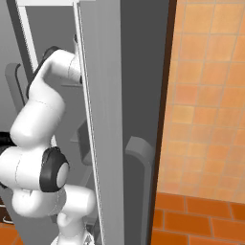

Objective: Place one potato and one fish in each tupperware on the nearby counter, to pack two identical lunches.

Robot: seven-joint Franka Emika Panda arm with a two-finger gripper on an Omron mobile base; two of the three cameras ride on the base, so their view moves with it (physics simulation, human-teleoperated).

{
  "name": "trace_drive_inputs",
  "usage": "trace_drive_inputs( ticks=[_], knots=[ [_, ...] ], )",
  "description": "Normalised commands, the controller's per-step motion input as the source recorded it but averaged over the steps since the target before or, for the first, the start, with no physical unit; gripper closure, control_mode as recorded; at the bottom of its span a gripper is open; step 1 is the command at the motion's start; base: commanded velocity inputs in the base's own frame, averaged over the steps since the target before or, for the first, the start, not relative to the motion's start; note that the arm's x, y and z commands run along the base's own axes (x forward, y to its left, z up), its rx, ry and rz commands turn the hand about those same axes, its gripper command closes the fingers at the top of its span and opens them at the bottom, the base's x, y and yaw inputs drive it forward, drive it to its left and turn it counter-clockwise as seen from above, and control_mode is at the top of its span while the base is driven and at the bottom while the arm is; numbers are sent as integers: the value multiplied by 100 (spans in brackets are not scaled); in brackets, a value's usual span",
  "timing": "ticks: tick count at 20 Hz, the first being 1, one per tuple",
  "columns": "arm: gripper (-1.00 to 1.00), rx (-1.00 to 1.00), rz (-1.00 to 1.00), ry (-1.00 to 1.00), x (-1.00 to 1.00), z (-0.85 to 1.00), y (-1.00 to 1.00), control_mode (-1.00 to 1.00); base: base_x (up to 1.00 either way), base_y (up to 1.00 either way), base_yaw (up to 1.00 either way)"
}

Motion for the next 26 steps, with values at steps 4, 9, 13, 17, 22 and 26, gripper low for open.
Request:
trace_drive_inputs(
  ticks=[4,9,13,17,22,26],
  knots=[
    [100,0,4,-11,-98,-2,-27,-100,0,0,0],
    [100,-1,0,3,-87,0,-9,-100,0,0,0],
    [100,-11,0,17,-68,0,8,-100,0,0,0],
    [100,-17,0,27,-62,0,9,-100,0,0,0],
    [100,-2,0,9,-88,-13,-11,-100,0,0,0],
    [100,0,0,5,-99,-49,-8,-100,0,0,0]
  ],
)
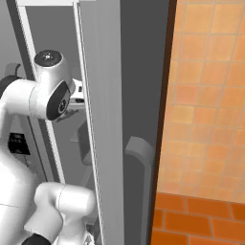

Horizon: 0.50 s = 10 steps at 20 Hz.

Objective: Place one potato and one fish in each tupperware on the nearby counter, to pack two identical lunches.

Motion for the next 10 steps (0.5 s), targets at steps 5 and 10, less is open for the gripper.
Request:
trace_drive_inputs(
  ticks=[5,10],
  knots=[
    [100,-2,0,11,-86,-92,12,-100,0,0,0],
    [100,0,0,14,-60,-45,10,-100,0,0,0]
  ],
)
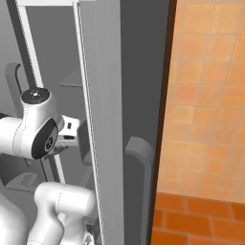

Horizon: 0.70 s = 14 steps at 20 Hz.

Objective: Place one potato and one fish in each tupperware on the nearby counter, to pack two identical lunches.

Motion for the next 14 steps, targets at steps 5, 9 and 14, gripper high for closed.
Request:
trace_drive_inputs(
  ticks=[5,9,14],
  knots=[
    [100,-1,-3,1,-20,7,0,-100,0,0,0],
    [100,-5,-4,3,0,8,11,100,-4,4,-1],
    [100,0,0,0,0,0,0,100,-60,19,-6]
  ],
)
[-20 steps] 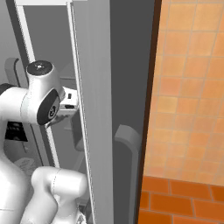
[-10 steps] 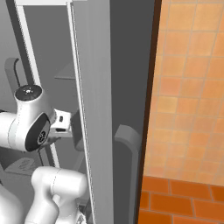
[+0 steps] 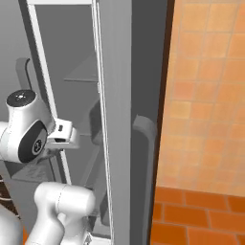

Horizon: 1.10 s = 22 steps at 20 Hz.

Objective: Place one potato and one fish in each tupperware on the nearby counter, to pack two identical lunches.

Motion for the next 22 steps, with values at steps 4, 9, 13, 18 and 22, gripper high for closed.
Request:
trace_drive_inputs(
  ticks=[4,9,13,18,22],
  knots=[
    [100,0,0,0,0,0,0,100,-42,65,-8],
    [100,0,0,0,0,0,0,100,-29,100,-10],
    [100,0,0,0,0,0,0,100,-19,100,-11],
    [100,0,0,0,0,0,0,100,-17,100,-7],
    [100,0,0,0,0,0,0,100,-4,100,-2]
  ],
)
